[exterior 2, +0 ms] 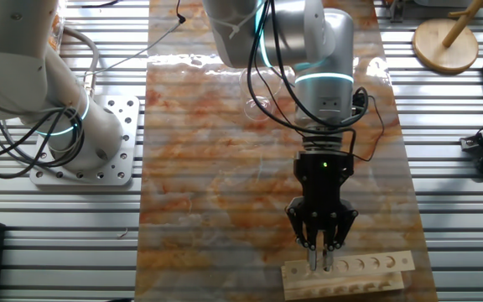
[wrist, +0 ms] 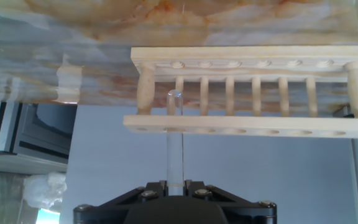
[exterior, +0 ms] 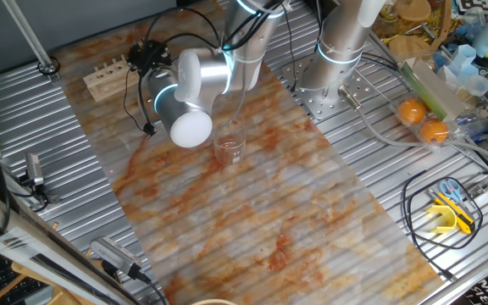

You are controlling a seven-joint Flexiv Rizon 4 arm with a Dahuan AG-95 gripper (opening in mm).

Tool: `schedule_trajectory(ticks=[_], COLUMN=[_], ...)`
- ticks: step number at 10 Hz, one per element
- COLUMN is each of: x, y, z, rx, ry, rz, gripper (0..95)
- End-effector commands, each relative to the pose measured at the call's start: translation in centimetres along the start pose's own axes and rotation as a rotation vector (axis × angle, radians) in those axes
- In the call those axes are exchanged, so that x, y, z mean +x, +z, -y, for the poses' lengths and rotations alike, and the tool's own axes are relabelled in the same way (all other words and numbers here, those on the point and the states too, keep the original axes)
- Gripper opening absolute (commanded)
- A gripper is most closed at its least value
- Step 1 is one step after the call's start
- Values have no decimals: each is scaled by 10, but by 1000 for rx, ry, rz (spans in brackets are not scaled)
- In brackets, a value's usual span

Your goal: Pour out the test tube

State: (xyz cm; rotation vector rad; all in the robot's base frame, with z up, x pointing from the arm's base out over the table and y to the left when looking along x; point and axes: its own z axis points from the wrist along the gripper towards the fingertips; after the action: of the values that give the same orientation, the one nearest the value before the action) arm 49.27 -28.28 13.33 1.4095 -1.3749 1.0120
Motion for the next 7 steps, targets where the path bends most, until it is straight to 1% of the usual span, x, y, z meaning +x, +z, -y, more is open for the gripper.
schedule_trajectory(ticks=[1,5,6,7], x=[0,0,1,2], y=[0,0,-1,-1], z=[1,1,0,-1], rx=[-1,5,10,12], ry=[9,11,9,9], rz=[-5,-11,-18,-17], gripper=[0,0,0,0])
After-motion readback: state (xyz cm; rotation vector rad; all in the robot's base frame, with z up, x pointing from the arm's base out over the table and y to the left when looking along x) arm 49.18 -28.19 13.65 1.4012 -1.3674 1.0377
